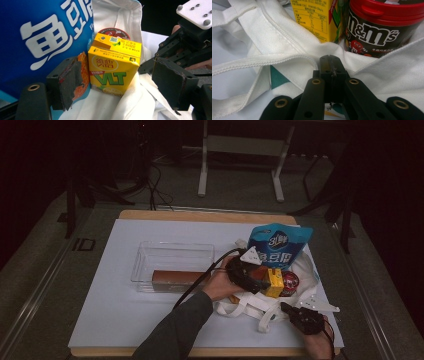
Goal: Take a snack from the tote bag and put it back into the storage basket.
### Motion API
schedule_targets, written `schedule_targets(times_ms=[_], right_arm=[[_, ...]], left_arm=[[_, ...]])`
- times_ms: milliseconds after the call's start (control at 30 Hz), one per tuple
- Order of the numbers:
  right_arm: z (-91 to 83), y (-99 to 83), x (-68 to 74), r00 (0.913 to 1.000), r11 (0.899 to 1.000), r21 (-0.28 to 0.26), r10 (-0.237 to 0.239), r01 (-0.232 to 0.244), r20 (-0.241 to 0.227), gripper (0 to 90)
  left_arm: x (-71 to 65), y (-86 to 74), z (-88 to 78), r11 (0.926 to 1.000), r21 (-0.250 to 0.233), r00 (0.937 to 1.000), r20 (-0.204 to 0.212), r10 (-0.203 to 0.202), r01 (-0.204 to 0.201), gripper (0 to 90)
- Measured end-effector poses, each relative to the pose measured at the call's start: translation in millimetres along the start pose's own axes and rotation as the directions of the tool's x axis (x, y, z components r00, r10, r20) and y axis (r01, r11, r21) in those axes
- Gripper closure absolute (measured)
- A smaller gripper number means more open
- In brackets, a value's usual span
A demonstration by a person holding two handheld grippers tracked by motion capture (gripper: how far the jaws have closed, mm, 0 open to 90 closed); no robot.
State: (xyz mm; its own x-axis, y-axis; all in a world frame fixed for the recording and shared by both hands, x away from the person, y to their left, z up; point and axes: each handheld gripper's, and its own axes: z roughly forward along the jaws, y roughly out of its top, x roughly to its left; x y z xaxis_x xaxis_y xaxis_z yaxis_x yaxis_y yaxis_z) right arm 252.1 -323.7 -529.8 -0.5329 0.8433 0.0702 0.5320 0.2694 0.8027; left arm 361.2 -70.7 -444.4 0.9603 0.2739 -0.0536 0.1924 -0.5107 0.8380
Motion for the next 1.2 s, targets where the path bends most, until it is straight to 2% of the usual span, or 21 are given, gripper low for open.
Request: schedule_targets(times_ms=[133, 433, 600, 633, 1000, 1200], right_arm=[[0.0, 0.0, 0.0, 1.0000, 1.000, 0.000, 0.000, 0.000, 0.000, 90.0], [-0.1, -0.1, 0.0, 1.0000, 1.000, 0.000, 0.001, -0.001, 0.000, 90.0], [-0.2, -0.2, -0.1, 1.0000, 1.000, -0.001, 0.001, -0.001, -0.001, 90.0], [-0.2, -0.2, 0.0, 1.0000, 1.000, 0.000, 0.002, -0.002, -0.001, 90.0], [-0.3, -0.3, 0.0, 1.0000, 1.000, -0.001, 0.003, -0.003, -0.001, 90.0], [-0.4, -0.4, -0.2, 1.0000, 1.000, -0.001, 0.003, -0.003, -0.003, 90.0]], left_arm=[[-0.5, 1.4, 5.0, 0.9998, 0.014, 0.9999, -0.009, 0.010, -0.010, 22.2], [2.7, 5.5, 14.1, 0.9999, 0.017, 0.9997, 0.024, -0.001, 0.001, 19.0], [5.0, 5.3, 20.4, 0.9994, 0.034, 0.9998, 0.017, -0.009, 0.009, 16.2], [5.5, 5.4, 21.4, 0.9993, 0.035, 0.9995, 0.029, -0.012, 0.011, 16.2], [6.2, 7.8, 33.3, 0.9985, 0.055, 0.9989, 0.047, -0.005, 0.002, 13.8], [7.4, 7.8, 37.7, 0.9987, 0.050, 0.9993, 0.037, 0.000, -0.002, 13.7]])
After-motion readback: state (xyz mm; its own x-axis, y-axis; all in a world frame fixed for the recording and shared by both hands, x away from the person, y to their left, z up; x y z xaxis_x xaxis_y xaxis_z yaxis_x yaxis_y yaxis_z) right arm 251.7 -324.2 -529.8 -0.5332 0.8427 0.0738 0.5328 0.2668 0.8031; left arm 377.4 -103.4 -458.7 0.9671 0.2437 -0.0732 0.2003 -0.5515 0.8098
